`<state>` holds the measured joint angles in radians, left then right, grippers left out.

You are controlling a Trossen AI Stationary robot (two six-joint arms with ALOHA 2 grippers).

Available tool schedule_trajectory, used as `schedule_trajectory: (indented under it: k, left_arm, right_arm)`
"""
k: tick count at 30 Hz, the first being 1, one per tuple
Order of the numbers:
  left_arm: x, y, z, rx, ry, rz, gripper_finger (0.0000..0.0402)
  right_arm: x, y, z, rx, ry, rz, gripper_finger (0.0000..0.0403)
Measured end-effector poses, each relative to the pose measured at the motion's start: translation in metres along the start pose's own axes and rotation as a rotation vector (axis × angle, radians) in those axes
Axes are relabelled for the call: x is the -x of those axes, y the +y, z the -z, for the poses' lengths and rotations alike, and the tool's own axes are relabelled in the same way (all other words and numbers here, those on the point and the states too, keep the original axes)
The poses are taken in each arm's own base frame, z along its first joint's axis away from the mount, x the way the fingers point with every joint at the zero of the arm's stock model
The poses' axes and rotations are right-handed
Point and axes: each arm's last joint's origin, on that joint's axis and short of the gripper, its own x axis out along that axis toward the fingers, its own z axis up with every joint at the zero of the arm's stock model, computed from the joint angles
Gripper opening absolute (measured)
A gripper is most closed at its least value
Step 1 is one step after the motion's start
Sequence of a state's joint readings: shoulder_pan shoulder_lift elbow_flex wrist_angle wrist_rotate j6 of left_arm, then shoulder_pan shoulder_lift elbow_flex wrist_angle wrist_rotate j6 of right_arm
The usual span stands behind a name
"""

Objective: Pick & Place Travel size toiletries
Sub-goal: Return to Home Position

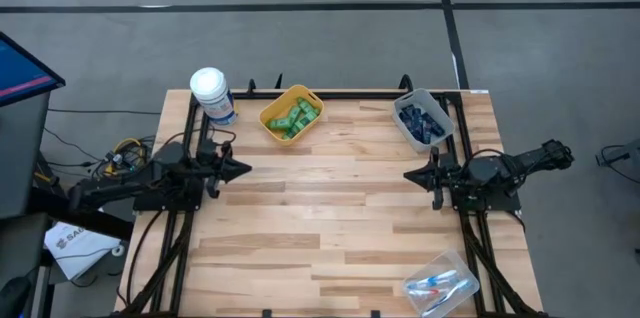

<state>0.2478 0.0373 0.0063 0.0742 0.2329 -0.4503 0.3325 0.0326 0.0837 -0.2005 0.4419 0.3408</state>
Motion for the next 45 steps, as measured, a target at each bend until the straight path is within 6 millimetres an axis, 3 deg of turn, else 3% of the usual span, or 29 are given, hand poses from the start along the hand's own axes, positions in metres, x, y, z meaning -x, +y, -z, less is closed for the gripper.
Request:
schedule_trajectory:
  k: [45]
  left_arm:
    - [-0.0038, 0.0024, 0.0028, 0.011, 0.040, -0.020, 0.0001]
  right_arm:
    - [0.0000, 0.0000, 0.0000, 0.000, 0.000, 0.000, 0.0000]
